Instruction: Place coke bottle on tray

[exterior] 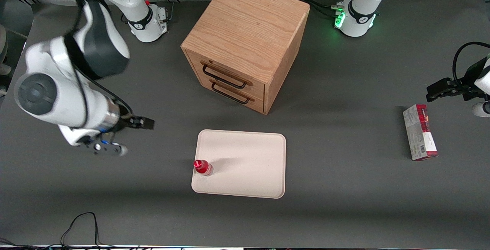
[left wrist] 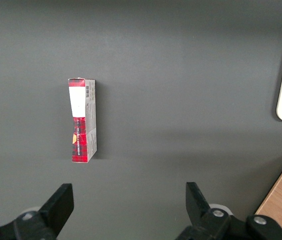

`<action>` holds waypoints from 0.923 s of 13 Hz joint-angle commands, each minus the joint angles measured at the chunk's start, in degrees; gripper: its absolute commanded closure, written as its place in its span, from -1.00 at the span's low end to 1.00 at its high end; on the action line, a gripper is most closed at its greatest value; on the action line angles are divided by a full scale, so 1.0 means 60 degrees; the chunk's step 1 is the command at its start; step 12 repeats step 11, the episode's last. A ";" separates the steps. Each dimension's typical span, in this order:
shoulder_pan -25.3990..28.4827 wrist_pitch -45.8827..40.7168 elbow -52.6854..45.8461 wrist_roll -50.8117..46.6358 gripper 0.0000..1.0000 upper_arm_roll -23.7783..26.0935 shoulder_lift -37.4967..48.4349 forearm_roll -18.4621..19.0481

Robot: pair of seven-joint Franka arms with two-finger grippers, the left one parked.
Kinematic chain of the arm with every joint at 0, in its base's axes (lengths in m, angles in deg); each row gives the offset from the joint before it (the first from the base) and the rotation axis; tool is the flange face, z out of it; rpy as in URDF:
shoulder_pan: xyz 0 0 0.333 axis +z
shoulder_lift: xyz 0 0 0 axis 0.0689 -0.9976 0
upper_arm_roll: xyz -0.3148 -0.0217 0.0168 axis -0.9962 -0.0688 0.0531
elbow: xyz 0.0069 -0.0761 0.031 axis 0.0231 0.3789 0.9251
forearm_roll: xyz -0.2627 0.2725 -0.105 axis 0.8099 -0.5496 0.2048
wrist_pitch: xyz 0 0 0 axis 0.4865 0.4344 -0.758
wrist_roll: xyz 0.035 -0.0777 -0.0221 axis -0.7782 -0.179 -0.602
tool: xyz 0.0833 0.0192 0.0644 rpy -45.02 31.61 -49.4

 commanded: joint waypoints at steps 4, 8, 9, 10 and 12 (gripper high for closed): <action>0.0574 -0.0019 0.3073 0.2293 -1.00 -0.1544 0.3348 -0.0236; 0.1019 -0.0666 0.2766 0.3581 -1.00 -0.2369 0.3540 -0.0222; 0.0713 -0.0666 0.2693 0.3553 -1.00 -0.2166 0.3511 -0.0236; 0.0289 -0.0666 0.2518 0.3553 -1.00 -0.1728 0.3467 -0.0236; -0.0005 -0.0695 0.2400 0.3539 -1.00 -0.1536 0.3423 -0.0251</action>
